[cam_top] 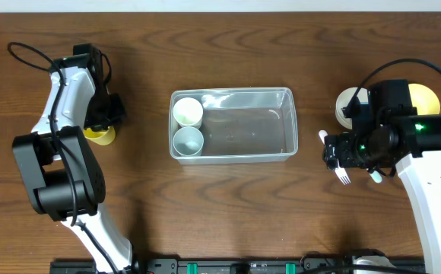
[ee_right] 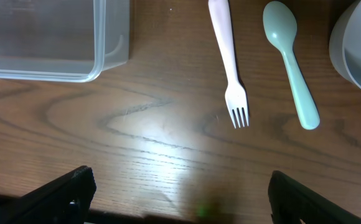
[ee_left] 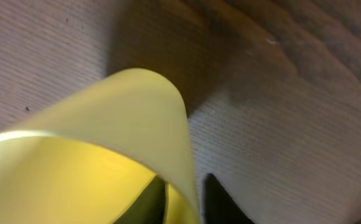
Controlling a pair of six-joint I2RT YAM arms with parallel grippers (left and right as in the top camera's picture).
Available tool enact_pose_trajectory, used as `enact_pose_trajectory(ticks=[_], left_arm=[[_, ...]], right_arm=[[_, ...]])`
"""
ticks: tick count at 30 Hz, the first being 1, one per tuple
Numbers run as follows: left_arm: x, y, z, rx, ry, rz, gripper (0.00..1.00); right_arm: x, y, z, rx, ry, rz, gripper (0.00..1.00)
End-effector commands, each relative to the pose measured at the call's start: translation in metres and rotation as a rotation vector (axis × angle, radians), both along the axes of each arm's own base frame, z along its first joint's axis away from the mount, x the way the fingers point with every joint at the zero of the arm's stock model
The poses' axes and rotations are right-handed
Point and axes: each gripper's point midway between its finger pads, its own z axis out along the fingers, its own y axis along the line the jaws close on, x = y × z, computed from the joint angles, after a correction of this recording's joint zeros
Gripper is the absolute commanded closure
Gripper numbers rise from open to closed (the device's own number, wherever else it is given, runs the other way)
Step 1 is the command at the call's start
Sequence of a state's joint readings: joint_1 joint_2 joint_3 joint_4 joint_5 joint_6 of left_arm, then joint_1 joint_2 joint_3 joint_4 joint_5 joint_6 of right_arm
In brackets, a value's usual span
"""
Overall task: Pack container
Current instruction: 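Grasp the yellow cup rim with the left gripper, then place the yellow cup beside the white cup in the container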
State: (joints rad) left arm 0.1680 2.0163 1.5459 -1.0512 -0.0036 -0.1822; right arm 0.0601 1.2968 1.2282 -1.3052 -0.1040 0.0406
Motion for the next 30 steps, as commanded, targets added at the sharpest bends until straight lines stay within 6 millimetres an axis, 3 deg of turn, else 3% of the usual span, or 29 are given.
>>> enact_pose_trajectory(ticks=[1, 6, 11, 14, 17, 20, 24, 27, 30], left_arm=[[-0.005, 0.000, -0.004, 0.000, 0.023, -0.004, 0.86], [-0.006, 0.000, -0.004, 0.001, 0.027, -0.004, 0.94], [-0.009, -0.002, 0.001, -0.001, 0.033, -0.009, 0.93], [-0.011, -0.008, 0.016, 0.002, 0.012, -0.025, 0.94], [-0.011, -0.024, 0.047, 0.010, -0.052, -0.066, 0.94], [-0.015, -0.057, 0.091, -0.008, -0.158, -0.148, 0.94], [-0.025, -0.120, 0.149, -0.034, -0.335, -0.328, 0.94], [-0.037, -0.172, 0.185, -0.067, -0.428, -0.480, 0.94], [-0.045, -0.215, 0.205, -0.099, -0.466, -0.600, 0.94]], right_arm=[[0.003, -0.002, 0.004, -0.005, -0.015, 0.004, 0.10], [0.002, -0.002, 0.004, -0.005, -0.014, 0.004, 0.10], [0.002, -0.002, 0.004, -0.005, -0.012, 0.004, 0.10], [0.002, -0.002, 0.004, -0.005, -0.013, 0.004, 0.09], [0.002, -0.002, 0.004, -0.005, -0.013, 0.004, 0.09], [0.002, -0.002, 0.004, -0.005, -0.013, 0.004, 0.09], [0.003, -0.002, 0.004, -0.005, -0.016, 0.004, 0.10], [0.003, -0.002, 0.004, -0.004, -0.016, 0.004, 0.10], [0.003, -0.002, 0.004, -0.004, -0.016, 0.004, 0.09]])
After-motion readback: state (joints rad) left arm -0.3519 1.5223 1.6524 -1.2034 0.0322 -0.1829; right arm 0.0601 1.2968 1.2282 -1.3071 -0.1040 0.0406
